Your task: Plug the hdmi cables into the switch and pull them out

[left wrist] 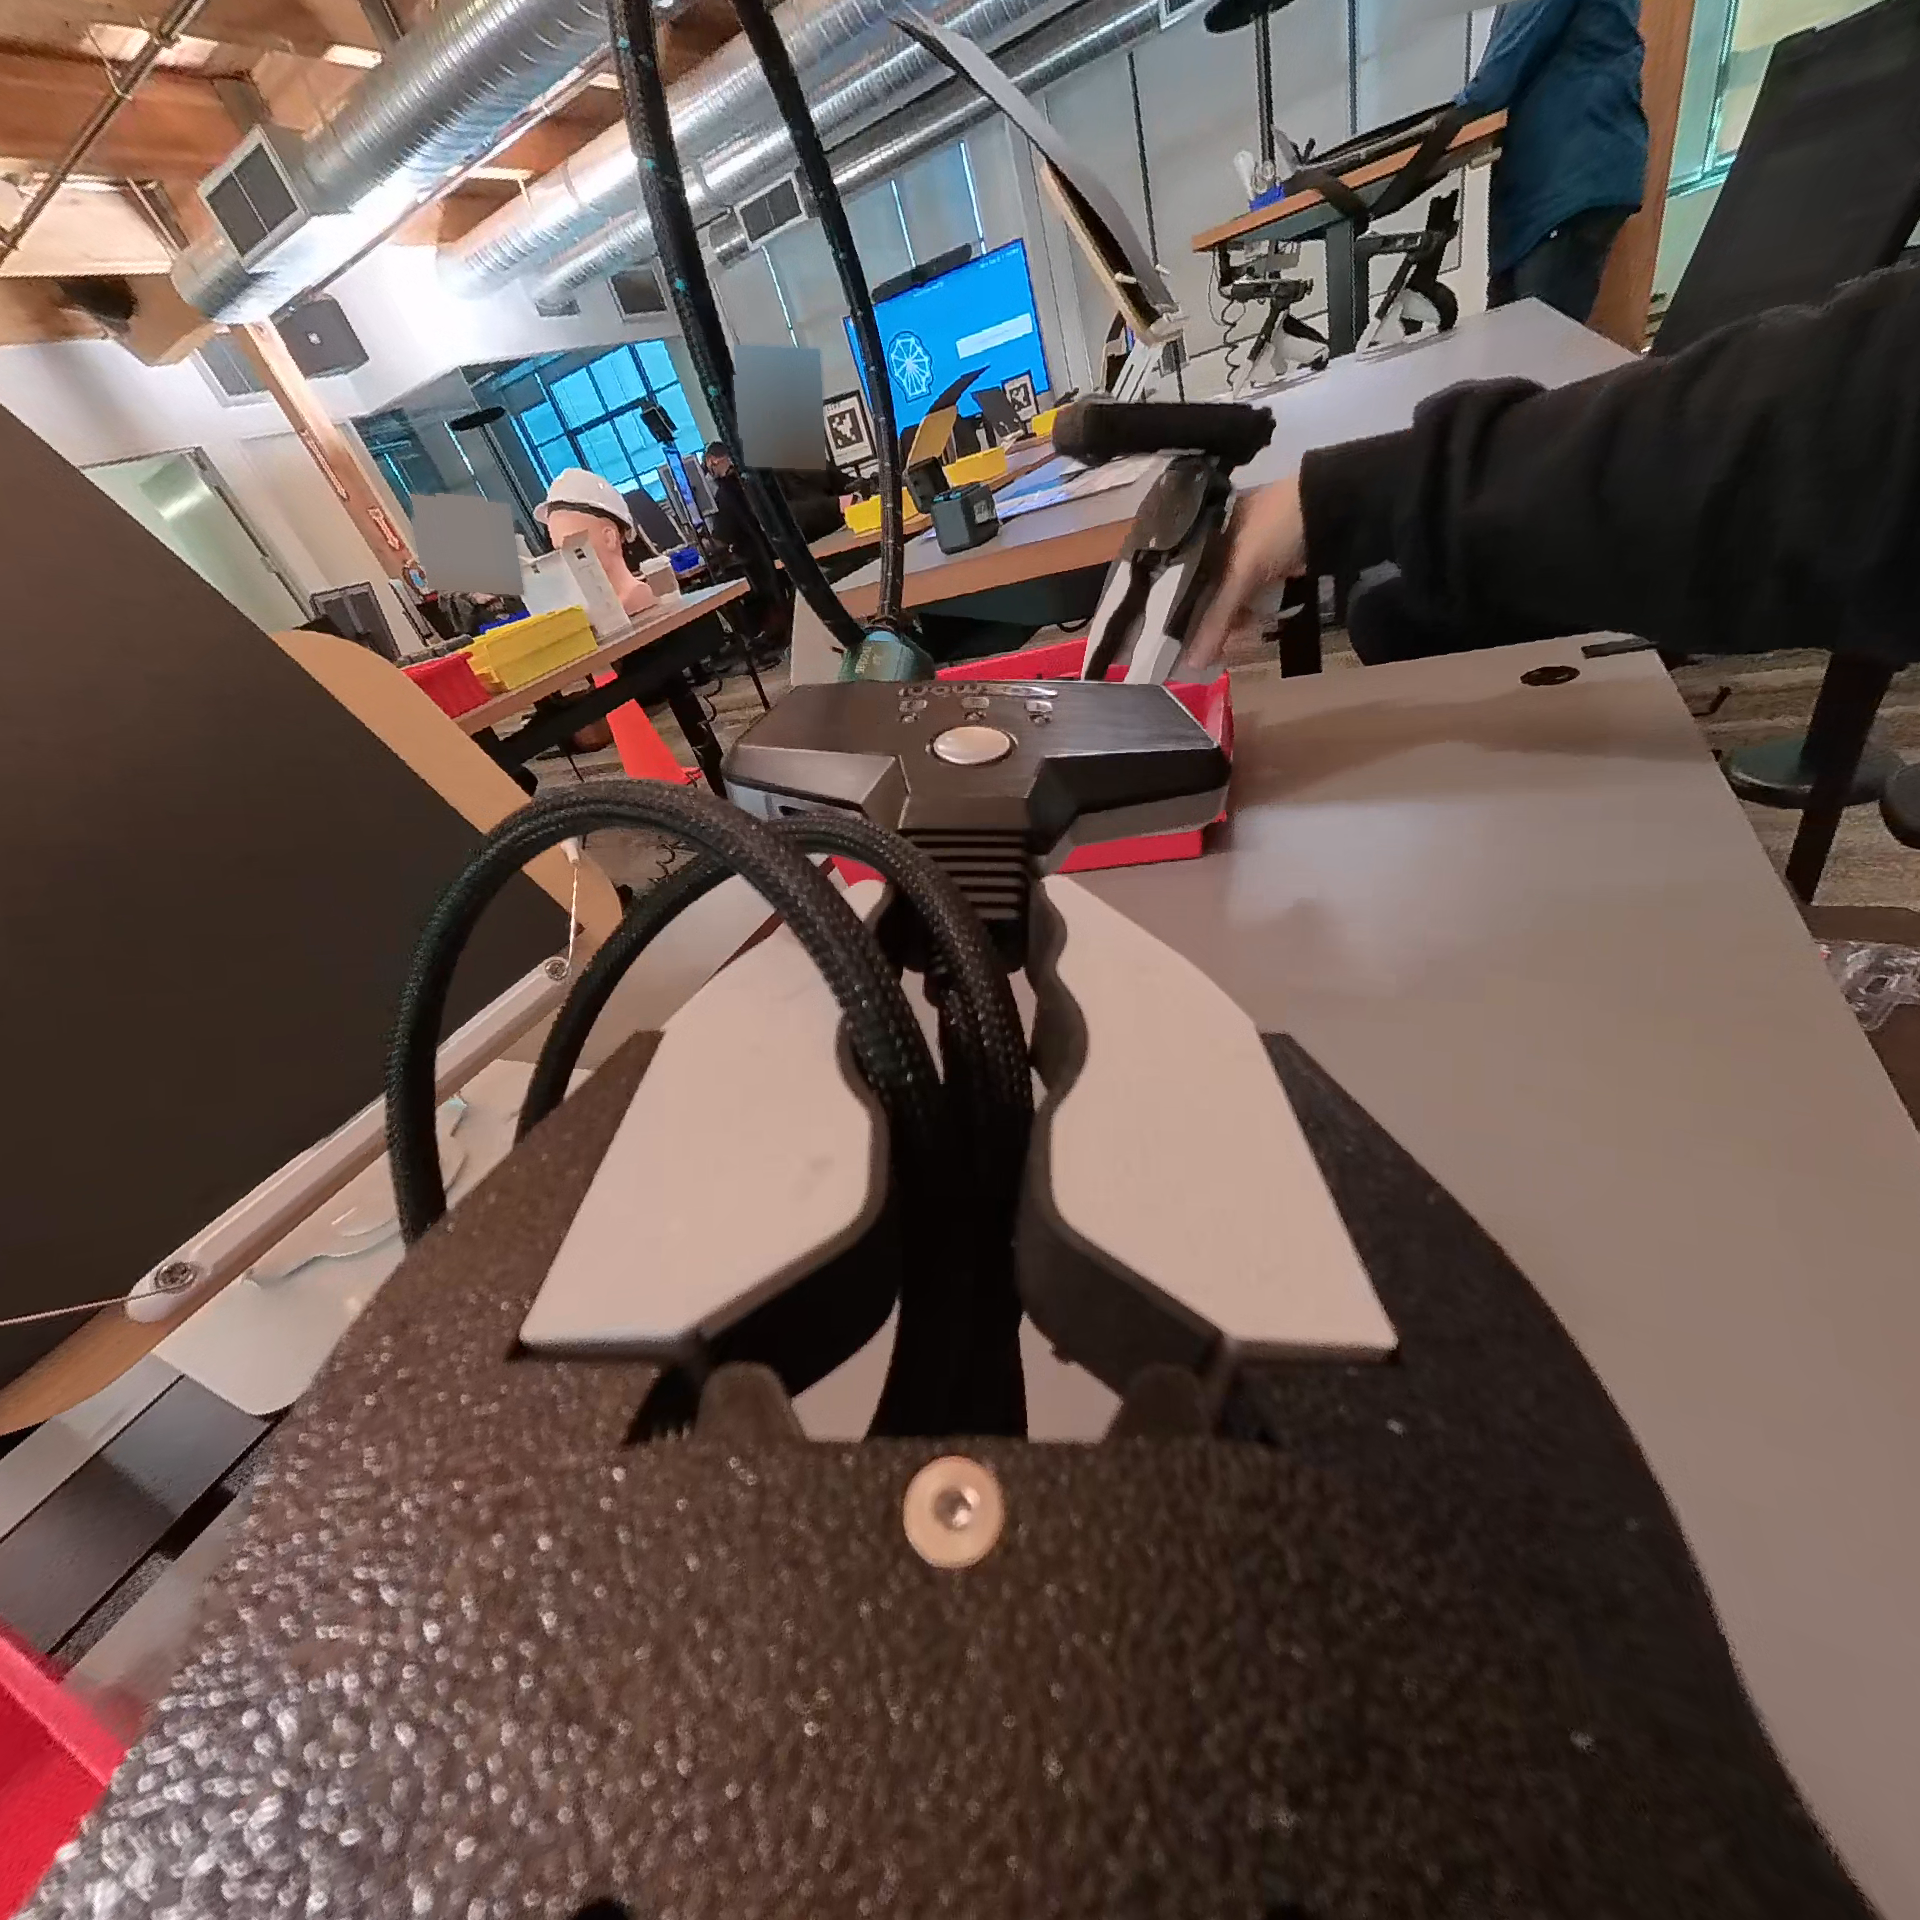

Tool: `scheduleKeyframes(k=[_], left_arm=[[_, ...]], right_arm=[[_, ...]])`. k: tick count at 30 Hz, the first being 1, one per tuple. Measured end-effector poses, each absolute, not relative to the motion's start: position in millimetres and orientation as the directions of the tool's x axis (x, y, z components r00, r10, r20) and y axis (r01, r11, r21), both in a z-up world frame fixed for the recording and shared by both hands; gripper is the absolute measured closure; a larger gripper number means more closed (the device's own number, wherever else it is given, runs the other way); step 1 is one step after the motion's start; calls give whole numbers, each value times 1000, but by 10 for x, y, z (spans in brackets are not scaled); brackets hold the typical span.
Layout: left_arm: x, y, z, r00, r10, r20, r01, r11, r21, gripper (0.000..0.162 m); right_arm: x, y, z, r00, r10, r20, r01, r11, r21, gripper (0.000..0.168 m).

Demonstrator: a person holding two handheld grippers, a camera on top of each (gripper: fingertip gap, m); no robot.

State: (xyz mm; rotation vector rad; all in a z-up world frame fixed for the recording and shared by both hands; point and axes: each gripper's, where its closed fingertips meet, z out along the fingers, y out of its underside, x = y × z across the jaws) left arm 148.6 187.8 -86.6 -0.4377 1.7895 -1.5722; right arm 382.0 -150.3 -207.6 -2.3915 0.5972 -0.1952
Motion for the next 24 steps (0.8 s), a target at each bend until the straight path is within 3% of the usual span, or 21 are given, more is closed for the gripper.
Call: scheduleKeyframes(k=[3,6,9,13,16,24], left_arm=[[1496,1869,-874,-697,-660,-279,192,203,-960,140],[1512,1832,-880,-698,-656,-286,194,211,-958,140],[1523,1743,-904,-714,-637,-292,194,220,-956,140],[1509,1577,-948,-741,-592,-318,201,257,-945,140],[1510,1469,-968,-757,-567,-326,206,266,-942,140],[1482,1242,-1030,-805,-494,-329,214,275,-937,140]], right_arm=[[3724,-1372,-1656,895,-440,73,-258,-643,-721,110],[3050,-801,-1094,971,-198,131,5,-532,-847,114],[2298,-302,-811,968,13,249,230,-430,-873,118],[1876,133,-486,911,7,412,390,-336,-857,129],[1741,312,-434,846,43,532,507,-377,-775,137],[2030,507,-622,799,18,601,523,-512,-681,134]])
